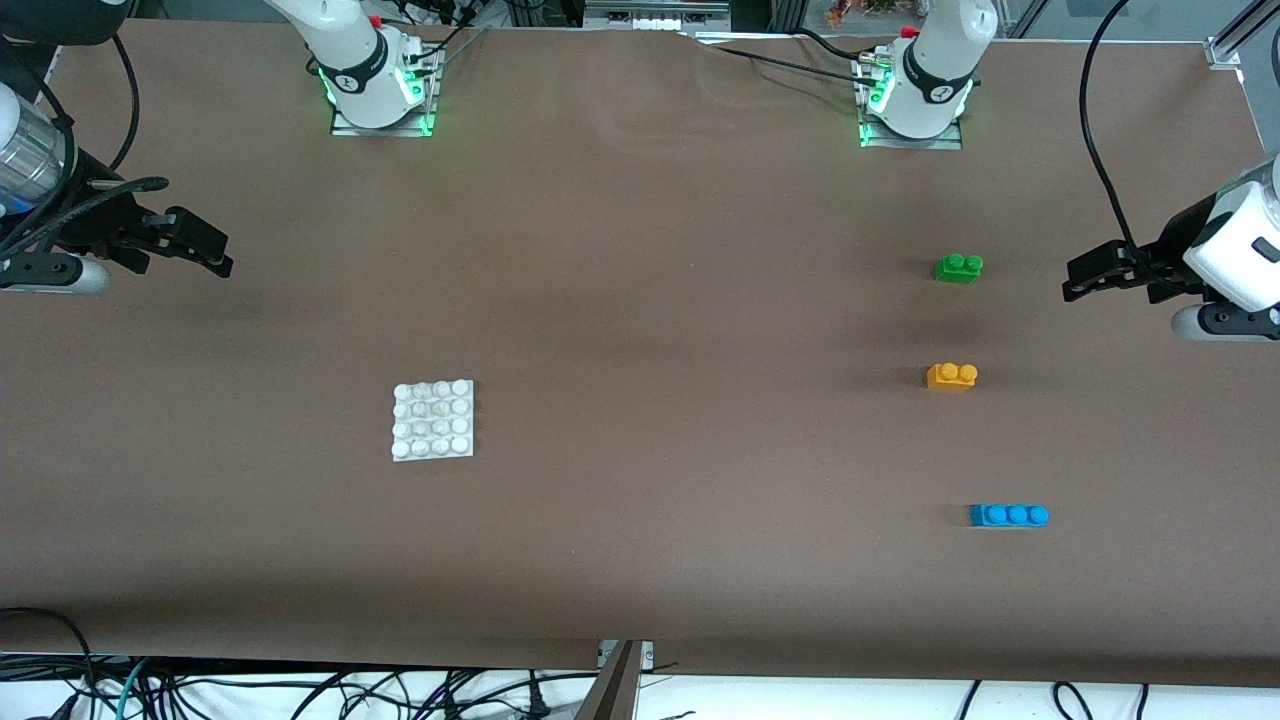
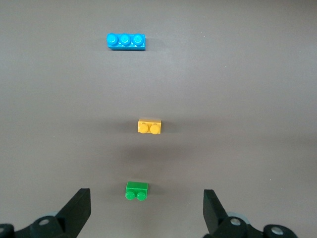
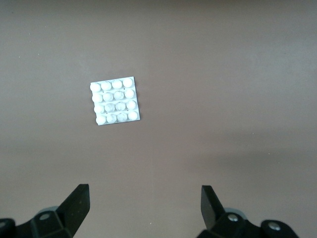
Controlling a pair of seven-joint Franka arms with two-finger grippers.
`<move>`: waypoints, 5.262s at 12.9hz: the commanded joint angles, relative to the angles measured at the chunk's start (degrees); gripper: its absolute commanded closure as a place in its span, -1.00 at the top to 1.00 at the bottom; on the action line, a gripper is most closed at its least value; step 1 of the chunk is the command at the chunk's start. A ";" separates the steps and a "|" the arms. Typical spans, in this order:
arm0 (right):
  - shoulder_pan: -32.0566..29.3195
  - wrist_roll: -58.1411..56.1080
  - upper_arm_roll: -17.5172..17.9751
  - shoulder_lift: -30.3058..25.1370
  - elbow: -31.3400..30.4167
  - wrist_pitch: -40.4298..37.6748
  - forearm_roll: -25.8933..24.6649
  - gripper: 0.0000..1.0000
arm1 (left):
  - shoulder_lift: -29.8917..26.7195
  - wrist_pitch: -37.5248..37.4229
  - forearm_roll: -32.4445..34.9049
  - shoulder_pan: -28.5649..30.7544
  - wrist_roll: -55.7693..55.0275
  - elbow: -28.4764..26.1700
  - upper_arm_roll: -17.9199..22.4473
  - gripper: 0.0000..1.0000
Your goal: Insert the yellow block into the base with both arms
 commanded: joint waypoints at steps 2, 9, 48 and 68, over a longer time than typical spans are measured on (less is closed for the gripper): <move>-0.67 0.00 0.14 0.01 0.29 0.34 0.61 0.98 | 0.87 -0.39 0.46 -0.19 1.16 1.83 0.09 1.00; -0.67 -0.43 0.14 0.45 0.38 0.60 -0.27 0.98 | 0.87 -0.30 0.46 -0.19 1.16 1.83 0.09 1.00; 7.33 3.61 1.10 35.17 -12.63 52.54 2.02 0.27 | 0.87 -0.39 0.46 -0.28 1.16 1.83 -0.09 1.00; 25.51 25.67 2.07 43.51 -3.23 56.32 1.93 0.27 | 0.87 -0.39 0.46 -0.36 1.16 1.83 -0.09 1.00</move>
